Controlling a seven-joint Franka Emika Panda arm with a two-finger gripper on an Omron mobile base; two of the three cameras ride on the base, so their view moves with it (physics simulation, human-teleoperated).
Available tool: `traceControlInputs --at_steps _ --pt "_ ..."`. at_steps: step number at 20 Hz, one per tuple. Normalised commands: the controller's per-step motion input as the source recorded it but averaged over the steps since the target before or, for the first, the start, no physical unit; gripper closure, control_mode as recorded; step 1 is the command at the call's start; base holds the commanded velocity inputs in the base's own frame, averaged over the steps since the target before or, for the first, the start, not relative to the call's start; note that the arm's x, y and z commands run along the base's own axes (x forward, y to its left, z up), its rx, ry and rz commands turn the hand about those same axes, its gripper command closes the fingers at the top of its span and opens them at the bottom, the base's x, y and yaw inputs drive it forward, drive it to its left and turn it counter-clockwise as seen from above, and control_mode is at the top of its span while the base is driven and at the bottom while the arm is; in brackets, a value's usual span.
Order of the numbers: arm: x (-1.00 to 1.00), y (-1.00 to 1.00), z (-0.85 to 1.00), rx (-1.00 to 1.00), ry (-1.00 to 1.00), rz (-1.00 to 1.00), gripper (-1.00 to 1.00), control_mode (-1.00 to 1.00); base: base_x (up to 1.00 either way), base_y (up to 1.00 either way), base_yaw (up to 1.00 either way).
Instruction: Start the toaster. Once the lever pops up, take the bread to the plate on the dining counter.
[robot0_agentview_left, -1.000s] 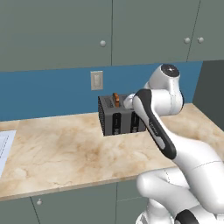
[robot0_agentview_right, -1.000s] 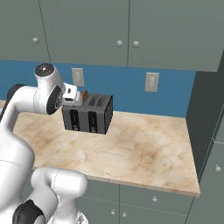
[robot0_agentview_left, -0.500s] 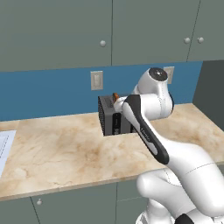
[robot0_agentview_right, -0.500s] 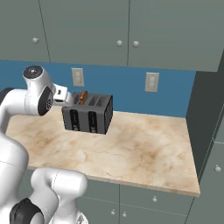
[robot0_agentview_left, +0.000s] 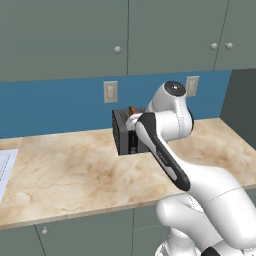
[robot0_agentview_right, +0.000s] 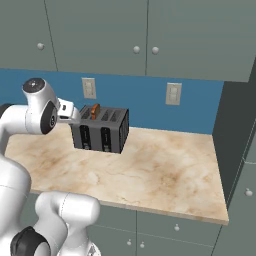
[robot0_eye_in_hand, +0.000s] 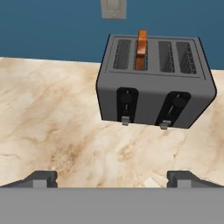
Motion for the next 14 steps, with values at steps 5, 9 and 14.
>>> traceControlInputs --at_steps 5,9,14 --pt "0.02 0.00 -0.04 0.00 0.00 0.00 -1.00 -1.00 0.00 0.00 0.00" --pt "0.00 0.00 -0.02 0.00 0.00 0.00 -1.00 -1.00 0.00 0.00 0.00" --pt "0.03 -0.01 0.00 0.00 0.00 0.00 -1.00 -1.00 0.00 0.00 0.00"
